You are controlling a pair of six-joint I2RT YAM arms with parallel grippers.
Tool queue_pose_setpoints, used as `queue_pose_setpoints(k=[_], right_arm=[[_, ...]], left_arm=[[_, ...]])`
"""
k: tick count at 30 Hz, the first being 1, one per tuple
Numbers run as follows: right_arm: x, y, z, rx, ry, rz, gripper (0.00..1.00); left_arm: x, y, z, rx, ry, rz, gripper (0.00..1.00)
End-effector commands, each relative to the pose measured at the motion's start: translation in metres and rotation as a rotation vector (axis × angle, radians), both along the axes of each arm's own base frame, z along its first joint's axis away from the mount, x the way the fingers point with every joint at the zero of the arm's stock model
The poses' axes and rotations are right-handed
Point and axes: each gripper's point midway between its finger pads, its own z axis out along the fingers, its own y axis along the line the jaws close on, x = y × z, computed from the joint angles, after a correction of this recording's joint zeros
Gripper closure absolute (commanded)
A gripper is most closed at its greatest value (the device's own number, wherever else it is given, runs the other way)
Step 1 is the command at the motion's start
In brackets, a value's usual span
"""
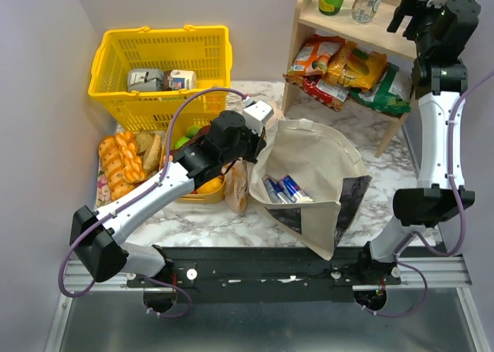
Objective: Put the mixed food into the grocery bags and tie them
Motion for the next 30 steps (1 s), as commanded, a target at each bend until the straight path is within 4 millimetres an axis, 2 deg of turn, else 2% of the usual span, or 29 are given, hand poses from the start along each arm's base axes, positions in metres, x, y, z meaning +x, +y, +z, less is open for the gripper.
queue_pose_setpoints(k=[1,3,4,13,18,30], right_arm=[[0.022,-0.015,-0.004,0.021,-0.004,-0.035,0.0],[0.026,-0.024,-0.001,0.024,-0.015,-0.064,0.0],[0.034,-0.03,-0.01,0.025,0.0,-0.092,0.0],[0.059,-0.053,-0.033,0.051,0.012,-0.19,0.0],[0.076,-0.057,-0.05,0.062,0.024,-0.197,0.0],[0.102,-0.063,-0.052,0.029,-0.05,-0.206,0.07]], left_arm=[[-0.009,0.012,-0.02,0.083,0.046,0.018,1.0],[-0.008,0.013,-0.021,0.087,0.044,0.021,1.0],[-0.007,0.013,-0.021,0.088,0.043,0.022,1.0],[-0.006,0.017,-0.02,0.099,0.03,0.036,1.0],[-0.006,0.017,-0.018,0.095,0.027,0.035,1.0],[-0.005,0.016,-0.021,0.103,0.031,0.033,1.0]])
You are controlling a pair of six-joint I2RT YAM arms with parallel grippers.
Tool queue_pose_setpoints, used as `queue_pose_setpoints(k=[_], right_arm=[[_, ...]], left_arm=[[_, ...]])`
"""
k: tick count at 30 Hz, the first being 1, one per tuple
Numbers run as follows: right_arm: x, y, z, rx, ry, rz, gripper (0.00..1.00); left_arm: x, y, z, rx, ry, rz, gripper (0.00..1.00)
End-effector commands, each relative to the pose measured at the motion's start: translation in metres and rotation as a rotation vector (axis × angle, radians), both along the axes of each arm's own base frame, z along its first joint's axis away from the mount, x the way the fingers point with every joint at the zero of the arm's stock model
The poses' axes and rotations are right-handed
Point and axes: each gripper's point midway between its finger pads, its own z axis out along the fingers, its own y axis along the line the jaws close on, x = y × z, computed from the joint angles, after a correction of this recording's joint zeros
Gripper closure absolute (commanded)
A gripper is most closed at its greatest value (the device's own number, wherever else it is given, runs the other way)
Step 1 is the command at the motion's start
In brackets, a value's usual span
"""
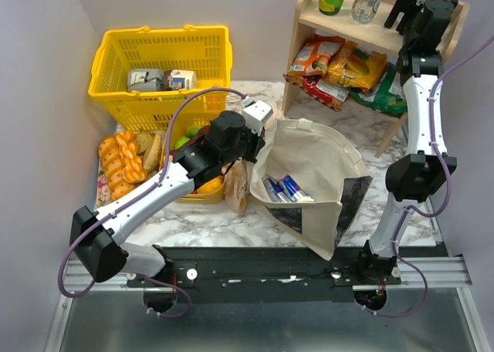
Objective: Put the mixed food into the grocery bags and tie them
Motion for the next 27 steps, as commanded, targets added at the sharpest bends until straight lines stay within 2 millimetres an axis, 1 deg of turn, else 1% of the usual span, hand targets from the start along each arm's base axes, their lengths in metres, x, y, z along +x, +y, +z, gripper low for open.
queue_pose_setpoints(k=[1,3,5,7,10,12,13,14,15,16,17,18,22,23,24,26,27], right_arm=[[0.011,-0.012,0.007,-0.016,-0.063,-0.043,0.1],[0.013,-0.014,0.004,-0.044,-0.048,-0.05,0.12],[0.015,-0.016,-0.002,-0.053,-0.036,-0.057,0.18],[0.015,-0.017,-0.001,-0.059,-0.043,-0.058,0.24],[0.013,-0.012,0.003,-0.078,-0.045,-0.029,0.25],[0.01,-0.01,0.005,-0.073,-0.051,-0.016,0.29],[0.005,-0.008,0.015,-0.075,-0.075,-0.014,0.36],[0.003,-0.006,0.019,-0.074,-0.087,-0.005,0.42],[0.002,-0.005,0.019,-0.072,-0.09,-0.001,0.48],[-0.001,-0.005,0.025,-0.074,-0.107,0.0,0.55],[-0.005,-0.003,0.033,-0.076,-0.122,0.01,0.56],[-0.007,-0.001,0.036,-0.079,-0.128,0.017,0.58],[-0.022,0.009,0.065,-0.099,-0.195,0.058,0.71],[-0.025,0.013,0.069,-0.112,-0.201,0.083,0.71],[-0.032,0.017,0.086,-0.13,-0.242,0.096,0.71],[-0.043,0.02,0.106,-0.156,-0.289,0.106,0.76],[-0.052,0.021,0.117,-0.166,-0.311,0.102,0.78]], left_arm=[[-0.008,0.011,-0.023,0.087,0.05,0.011,1.0],[-0.008,0.011,-0.023,0.089,0.05,0.01,1.0],[-0.007,0.011,-0.025,0.093,0.052,0.013,1.0],[-0.007,0.011,-0.026,0.093,0.054,0.013,1.0],[-0.006,0.011,-0.027,0.098,0.056,0.015,1.0],[-0.006,0.011,-0.029,0.105,0.058,0.014,1.0],[-0.006,0.011,-0.03,0.108,0.059,0.015,1.0],[-0.006,0.011,-0.03,0.107,0.06,0.014,1.0],[-0.006,0.011,-0.031,0.107,0.062,0.013,1.0],[-0.006,0.01,-0.03,0.106,0.061,0.011,1.0],[-0.006,0.01,-0.03,0.104,0.061,0.012,1.0],[-0.006,0.011,-0.03,0.107,0.06,0.012,1.0],[-0.007,0.01,-0.029,0.105,0.058,0.011,1.0],[-0.006,0.011,-0.029,0.104,0.059,0.014,1.0],[-0.007,0.011,-0.029,0.104,0.057,0.011,1.0],[-0.007,0.011,-0.028,0.101,0.057,0.012,1.0],[-0.007,0.011,-0.027,0.1,0.056,0.012,1.0]])
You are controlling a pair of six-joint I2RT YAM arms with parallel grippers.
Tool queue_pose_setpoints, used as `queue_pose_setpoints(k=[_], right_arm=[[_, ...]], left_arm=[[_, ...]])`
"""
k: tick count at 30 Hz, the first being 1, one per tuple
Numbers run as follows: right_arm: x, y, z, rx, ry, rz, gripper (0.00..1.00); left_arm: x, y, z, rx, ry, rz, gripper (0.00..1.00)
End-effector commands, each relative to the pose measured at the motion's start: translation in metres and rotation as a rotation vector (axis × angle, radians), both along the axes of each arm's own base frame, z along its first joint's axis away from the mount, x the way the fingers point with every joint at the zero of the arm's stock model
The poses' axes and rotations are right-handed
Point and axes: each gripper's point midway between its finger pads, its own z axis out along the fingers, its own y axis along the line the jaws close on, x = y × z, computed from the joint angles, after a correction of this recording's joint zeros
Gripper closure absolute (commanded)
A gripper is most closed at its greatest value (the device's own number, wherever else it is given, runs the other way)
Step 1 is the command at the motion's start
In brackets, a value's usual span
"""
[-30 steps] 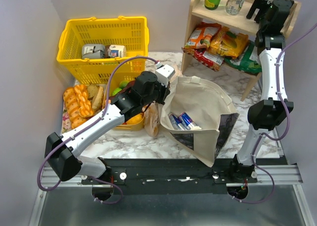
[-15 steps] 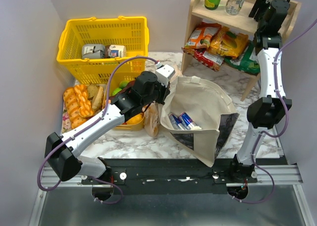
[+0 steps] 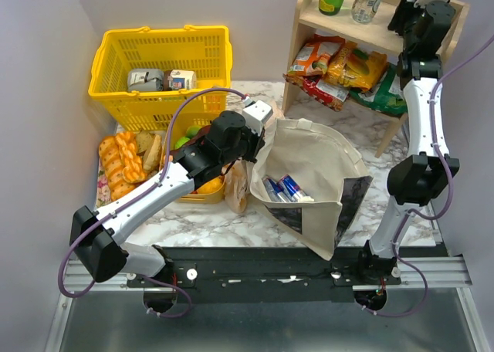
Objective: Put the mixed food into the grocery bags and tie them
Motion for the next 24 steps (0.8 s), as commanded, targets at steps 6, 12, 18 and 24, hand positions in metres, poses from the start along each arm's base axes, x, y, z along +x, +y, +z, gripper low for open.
queue_pose_setpoints(k=[6,12,18,24], right_arm=[[-0.1,0.032,0.153,-0.12,-0.385,0.117,0.95],[-0.179,0.066,0.187,-0.138,-0.561,0.254,0.99],[-0.246,0.126,0.169,-0.112,-0.576,0.478,0.99],[-0.266,0.209,0.077,-0.024,-0.372,0.727,0.99]], left_arm=[[-0.009,0.01,-0.024,0.088,0.055,0.006,1.0],[-0.011,0.009,-0.02,0.076,0.053,-0.001,1.0],[-0.015,0.005,-0.019,0.064,0.06,-0.017,1.0],[-0.018,0.005,-0.012,0.042,0.044,-0.014,1.0]])
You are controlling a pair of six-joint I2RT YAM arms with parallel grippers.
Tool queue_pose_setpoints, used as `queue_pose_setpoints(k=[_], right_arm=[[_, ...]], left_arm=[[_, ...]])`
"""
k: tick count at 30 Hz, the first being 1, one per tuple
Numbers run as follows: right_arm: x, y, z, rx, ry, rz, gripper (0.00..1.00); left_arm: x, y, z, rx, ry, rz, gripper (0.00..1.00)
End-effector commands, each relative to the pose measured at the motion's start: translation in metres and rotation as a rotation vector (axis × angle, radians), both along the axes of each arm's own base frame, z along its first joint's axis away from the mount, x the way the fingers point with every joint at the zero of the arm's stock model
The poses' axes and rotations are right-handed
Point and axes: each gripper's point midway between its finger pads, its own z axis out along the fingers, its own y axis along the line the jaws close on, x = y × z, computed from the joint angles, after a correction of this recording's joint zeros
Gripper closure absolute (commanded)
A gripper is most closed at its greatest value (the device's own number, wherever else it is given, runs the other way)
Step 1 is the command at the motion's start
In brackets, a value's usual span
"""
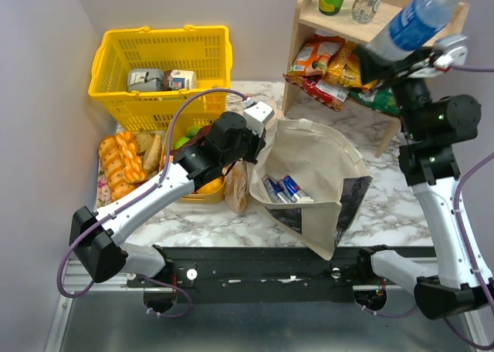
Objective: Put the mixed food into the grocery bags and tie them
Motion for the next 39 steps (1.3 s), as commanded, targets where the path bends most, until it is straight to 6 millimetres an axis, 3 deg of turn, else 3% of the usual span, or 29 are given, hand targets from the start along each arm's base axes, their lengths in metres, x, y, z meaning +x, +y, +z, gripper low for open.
queue_pose_setpoints(k=[1,2,4,6,7,9,10,12,17,21,24,26,32,34,37,39], right_arm=[[-0.024,0.062,-0.051,-0.035,0.093,0.212,0.99],[-0.024,0.072,-0.069,-0.039,0.148,0.243,0.99],[-0.022,0.096,-0.132,-0.079,0.332,0.302,0.99],[-0.024,0.107,-0.18,-0.109,0.483,0.338,0.99],[-0.03,0.112,-0.22,-0.139,0.619,0.356,0.99],[-0.044,0.118,-0.25,-0.177,0.734,0.388,0.99],[-0.059,0.121,-0.276,-0.219,0.823,0.404,0.99],[-0.071,0.116,-0.291,-0.224,0.871,0.384,0.99],[-0.095,0.111,-0.353,-0.231,1.136,0.368,0.99],[-0.108,0.125,-0.385,-0.166,1.251,0.422,0.99],[-0.113,0.122,-0.405,-0.204,1.363,0.37,0.99],[-0.127,0.119,-0.417,-0.255,1.451,0.35,0.99],[-0.165,0.125,-0.431,-0.279,1.619,0.395,0.99],[-0.185,0.136,-0.438,-0.318,1.679,0.447,0.99],[-0.202,0.144,-0.433,-0.45,1.653,0.455,0.99],[-0.202,0.146,-0.426,-0.498,1.629,0.443,0.99]], left_arm=[[-0.015,0.009,-0.011,0.04,0.04,-0.004,1.0],[-0.015,0.008,-0.01,0.036,0.037,-0.004,1.0],[-0.015,0.008,-0.01,0.035,0.036,-0.004,1.0],[-0.015,0.009,-0.01,0.039,0.037,-0.003,1.0],[-0.016,0.008,-0.01,0.04,0.036,-0.003,1.0],[-0.015,0.009,-0.01,0.039,0.032,-0.001,1.0],[-0.014,0.009,-0.012,0.043,0.033,0.003,1.0],[-0.014,0.009,-0.013,0.047,0.035,0.005,1.0],[-0.011,0.009,-0.02,0.062,0.035,0.013,1.0],[-0.01,0.009,-0.023,0.077,0.046,0.017,1.0],[-0.01,0.009,-0.023,0.071,0.041,0.014,1.0],[-0.008,0.011,-0.025,0.081,0.04,0.025,1.0],[-0.01,0.01,-0.02,0.068,0.036,0.017,1.0],[-0.01,0.011,-0.021,0.073,0.035,0.021,1.0],[-0.009,0.011,-0.021,0.078,0.037,0.022,1.0],[-0.01,0.011,-0.022,0.079,0.038,0.02,1.0]])
